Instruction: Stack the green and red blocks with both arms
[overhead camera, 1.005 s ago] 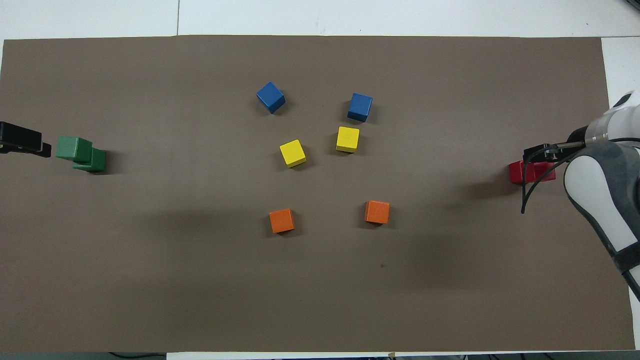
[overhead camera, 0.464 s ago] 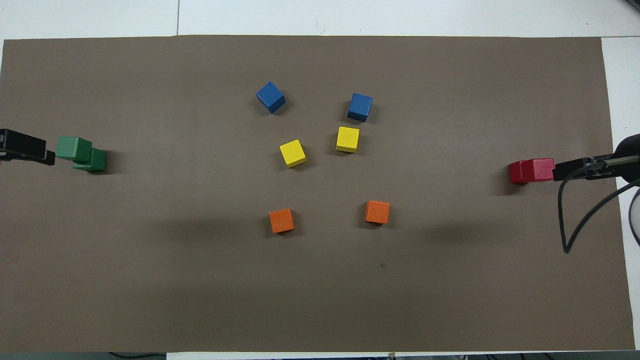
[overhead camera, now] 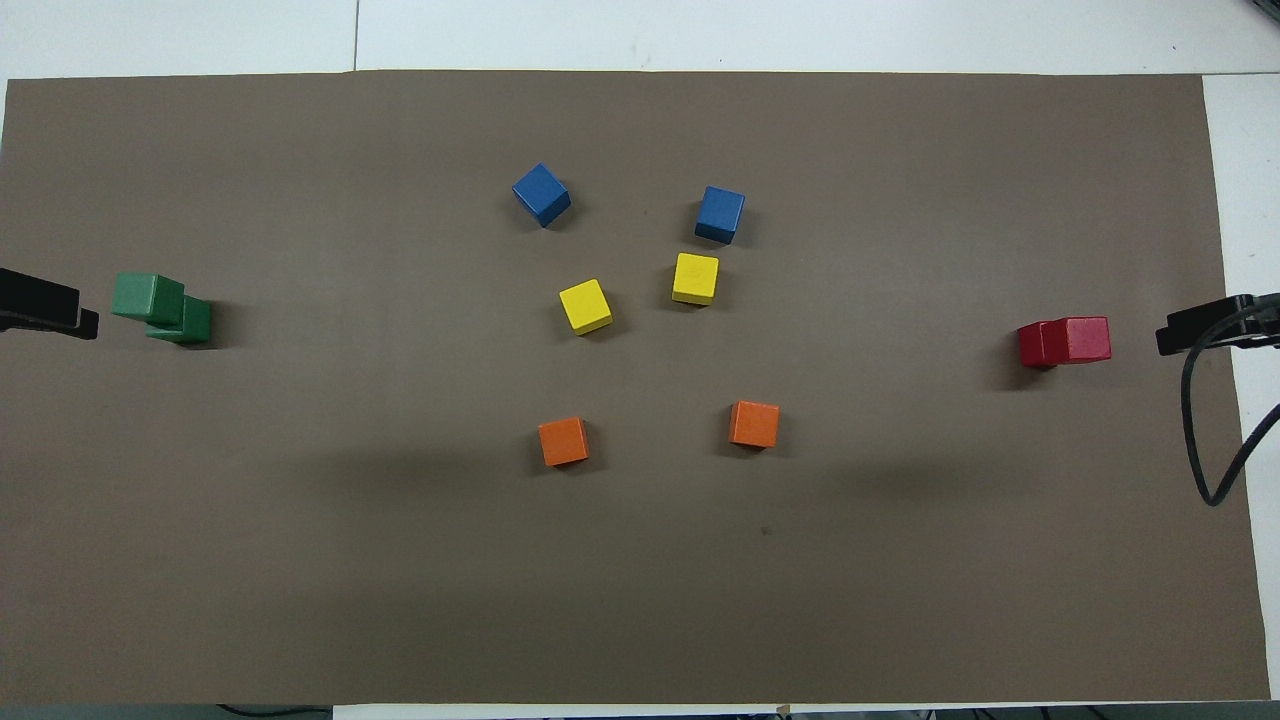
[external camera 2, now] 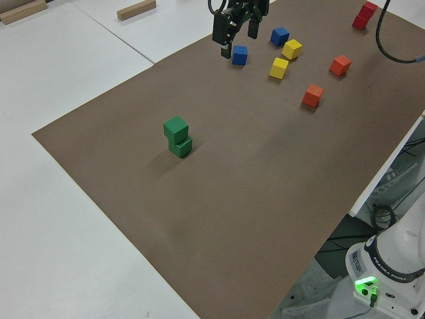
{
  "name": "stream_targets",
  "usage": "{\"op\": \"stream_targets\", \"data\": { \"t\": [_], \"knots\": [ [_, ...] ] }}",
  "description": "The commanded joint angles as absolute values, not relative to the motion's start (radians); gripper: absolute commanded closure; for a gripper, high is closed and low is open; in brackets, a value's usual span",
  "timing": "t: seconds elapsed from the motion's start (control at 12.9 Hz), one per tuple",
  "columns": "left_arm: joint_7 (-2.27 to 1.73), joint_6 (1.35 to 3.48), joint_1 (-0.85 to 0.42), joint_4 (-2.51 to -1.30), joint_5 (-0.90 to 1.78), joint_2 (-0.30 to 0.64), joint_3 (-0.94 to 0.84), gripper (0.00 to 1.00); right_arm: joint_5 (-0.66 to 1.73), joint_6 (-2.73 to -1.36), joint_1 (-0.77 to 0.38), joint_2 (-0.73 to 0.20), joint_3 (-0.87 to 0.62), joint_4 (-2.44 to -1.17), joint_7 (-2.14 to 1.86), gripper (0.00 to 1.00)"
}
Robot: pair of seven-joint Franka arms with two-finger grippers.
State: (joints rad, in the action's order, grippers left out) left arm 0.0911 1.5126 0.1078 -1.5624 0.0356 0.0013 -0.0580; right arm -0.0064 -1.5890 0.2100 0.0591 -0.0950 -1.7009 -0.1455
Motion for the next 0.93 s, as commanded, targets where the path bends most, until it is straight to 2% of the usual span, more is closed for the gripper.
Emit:
{"op": "stream_targets", "data": {
  "t": [0.0, 0.85],
  "knots": [
    [0.075, 1.505, 0.101, -1.591, -0.005, -0.031, -0.081, 0.0, -0.015, -1.563, 0.222, 0.038, -0.104, -1.667, -0.137, 0.0],
    [0.055, 1.505, 0.095, -1.597, -0.003, -0.037, -0.081, 0.0, -0.015, -1.565, 0.222, 0.04, -0.104, -1.675, -0.13, 0.0]
  ]
}}
